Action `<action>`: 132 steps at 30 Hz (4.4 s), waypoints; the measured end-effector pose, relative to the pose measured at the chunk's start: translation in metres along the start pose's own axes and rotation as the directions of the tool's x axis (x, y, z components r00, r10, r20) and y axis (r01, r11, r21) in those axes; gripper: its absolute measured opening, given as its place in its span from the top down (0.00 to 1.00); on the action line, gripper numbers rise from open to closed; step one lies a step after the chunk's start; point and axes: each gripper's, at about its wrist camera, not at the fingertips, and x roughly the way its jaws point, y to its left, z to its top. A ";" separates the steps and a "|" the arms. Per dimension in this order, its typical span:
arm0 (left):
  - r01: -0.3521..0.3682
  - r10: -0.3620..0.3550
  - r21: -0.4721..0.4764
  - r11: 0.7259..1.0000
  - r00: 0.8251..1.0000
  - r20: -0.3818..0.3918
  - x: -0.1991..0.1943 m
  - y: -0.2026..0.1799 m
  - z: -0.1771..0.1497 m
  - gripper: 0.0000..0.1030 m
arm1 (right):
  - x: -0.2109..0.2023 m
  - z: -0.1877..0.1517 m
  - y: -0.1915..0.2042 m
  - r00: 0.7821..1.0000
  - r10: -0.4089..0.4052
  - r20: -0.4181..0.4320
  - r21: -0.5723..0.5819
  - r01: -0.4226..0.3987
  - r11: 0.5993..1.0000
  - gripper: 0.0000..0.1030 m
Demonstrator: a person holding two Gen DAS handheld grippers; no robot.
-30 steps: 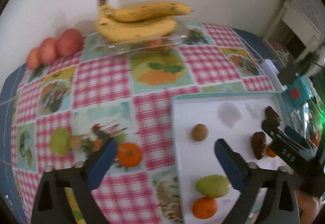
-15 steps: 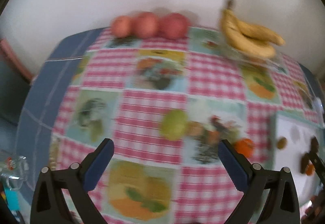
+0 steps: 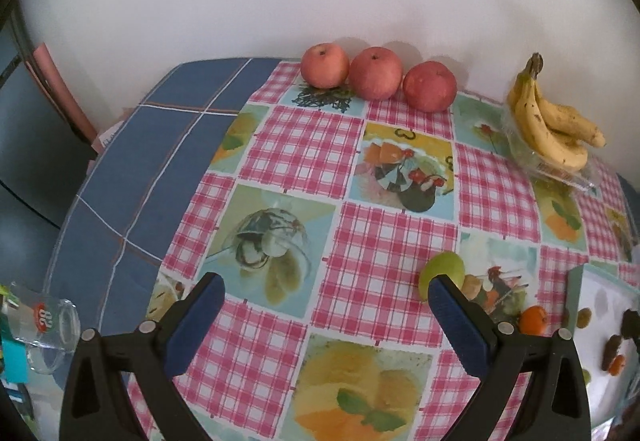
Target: Organize fruits
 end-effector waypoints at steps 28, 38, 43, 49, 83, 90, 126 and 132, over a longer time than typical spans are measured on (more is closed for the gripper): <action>0.265 -0.264 -0.008 0.964 0.956 -0.128 0.070 -0.037 0.003 0.11 | 0.038 -0.014 0.158 0.990 0.109 -0.091 -0.295 -0.131 0.946 0.51; 0.311 -0.307 -0.003 0.950 0.935 -0.178 0.091 -0.055 -0.005 0.33 | 0.063 -0.029 0.158 0.980 0.100 -0.170 -0.296 -0.148 0.944 0.53; 0.351 -0.347 -0.016 0.936 0.917 -0.198 0.095 -0.060 -0.008 0.51 | 0.064 -0.031 0.162 0.976 0.116 -0.184 -0.306 -0.168 0.937 0.58; 0.371 -0.368 -0.028 0.928 0.908 -0.200 0.094 -0.060 -0.007 0.57 | 0.063 -0.032 0.163 0.971 0.142 -0.194 -0.300 -0.196 0.933 0.66; 0.301 -0.309 -0.076 0.951 0.940 -0.145 0.073 -0.022 0.001 0.57 | 0.061 -0.031 0.158 0.967 0.159 -0.199 -0.242 -0.206 0.948 0.67; 0.289 -0.298 -0.081 0.954 0.946 -0.125 0.059 -0.014 -0.001 0.57 | 0.048 -0.030 0.149 0.967 0.172 -0.187 -0.213 -0.211 0.954 0.67; 0.309 -0.302 0.088 0.947 0.950 -0.084 -0.017 -0.084 -0.052 0.57 | -0.025 -0.040 0.050 0.985 0.139 -0.101 -0.054 -0.145 0.988 0.67; 0.361 -0.346 0.168 0.917 0.931 -0.113 -0.025 -0.126 -0.062 0.57 | -0.021 -0.031 0.011 0.989 0.116 -0.094 0.031 -0.114 0.993 0.67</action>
